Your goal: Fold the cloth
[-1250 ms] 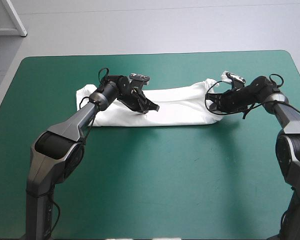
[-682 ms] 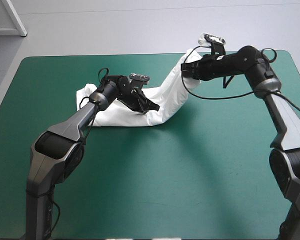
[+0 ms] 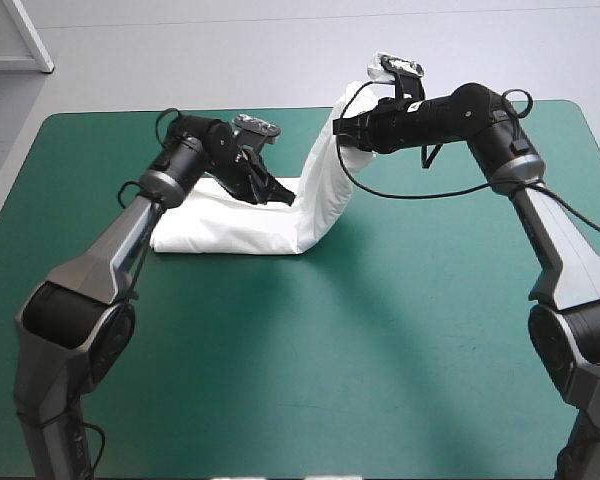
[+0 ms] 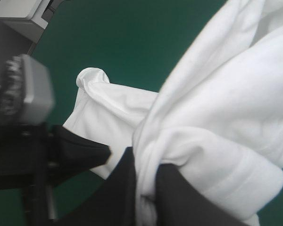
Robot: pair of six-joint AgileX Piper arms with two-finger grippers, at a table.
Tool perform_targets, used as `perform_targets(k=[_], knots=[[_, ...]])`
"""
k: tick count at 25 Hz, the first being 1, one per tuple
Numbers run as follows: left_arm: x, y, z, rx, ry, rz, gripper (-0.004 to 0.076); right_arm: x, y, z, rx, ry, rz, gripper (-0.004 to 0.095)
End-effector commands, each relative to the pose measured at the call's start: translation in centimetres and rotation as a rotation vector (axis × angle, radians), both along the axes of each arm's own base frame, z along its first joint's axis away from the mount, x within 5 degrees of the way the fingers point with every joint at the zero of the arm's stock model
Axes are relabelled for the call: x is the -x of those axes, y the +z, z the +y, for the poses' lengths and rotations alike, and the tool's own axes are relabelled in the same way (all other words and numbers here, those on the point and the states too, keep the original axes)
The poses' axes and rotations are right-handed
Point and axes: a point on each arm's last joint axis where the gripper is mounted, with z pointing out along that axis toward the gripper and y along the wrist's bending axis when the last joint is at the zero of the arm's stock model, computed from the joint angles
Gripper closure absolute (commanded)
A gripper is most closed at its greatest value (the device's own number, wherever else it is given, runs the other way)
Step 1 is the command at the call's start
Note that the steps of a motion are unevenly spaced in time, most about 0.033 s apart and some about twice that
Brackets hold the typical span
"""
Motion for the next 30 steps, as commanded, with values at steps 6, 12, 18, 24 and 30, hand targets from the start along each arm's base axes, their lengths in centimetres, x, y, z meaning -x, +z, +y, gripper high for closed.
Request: perform_targets(k=[6, 12, 18, 24, 30], knots=[[7.4, 3.9, 8.1, -0.148, 0.164, -0.010, 0.0734, 2.7, 4.5, 3.9, -0.114, 0.106, -0.185, 0.0922], [14.2, 0.3, 16.0, -0.155, 0.373, 0.123, 0.0734, 2.5, 3.9, 12.0, -0.187, 0.253, -0.233, 0.0922], [17.0, -0.2, 16.9, -0.137, 0.424, 0.075, 0.0734, 2.4, 0.5, 19.4, -0.264, 0.373, -0.219, 0.0887], [17.9, -0.7, 16.6, -0.105, 0.426, 0.125, 0.0734, 2.4, -1.9, 22.7, -0.288, 0.427, -0.235, 0.0171], [18.0, -0.8, 16.4, -0.089, 0.415, 0.139, 0.0734, 1.7, -0.2, 19.9, -0.238, 0.387, -0.206, 0.0176]])
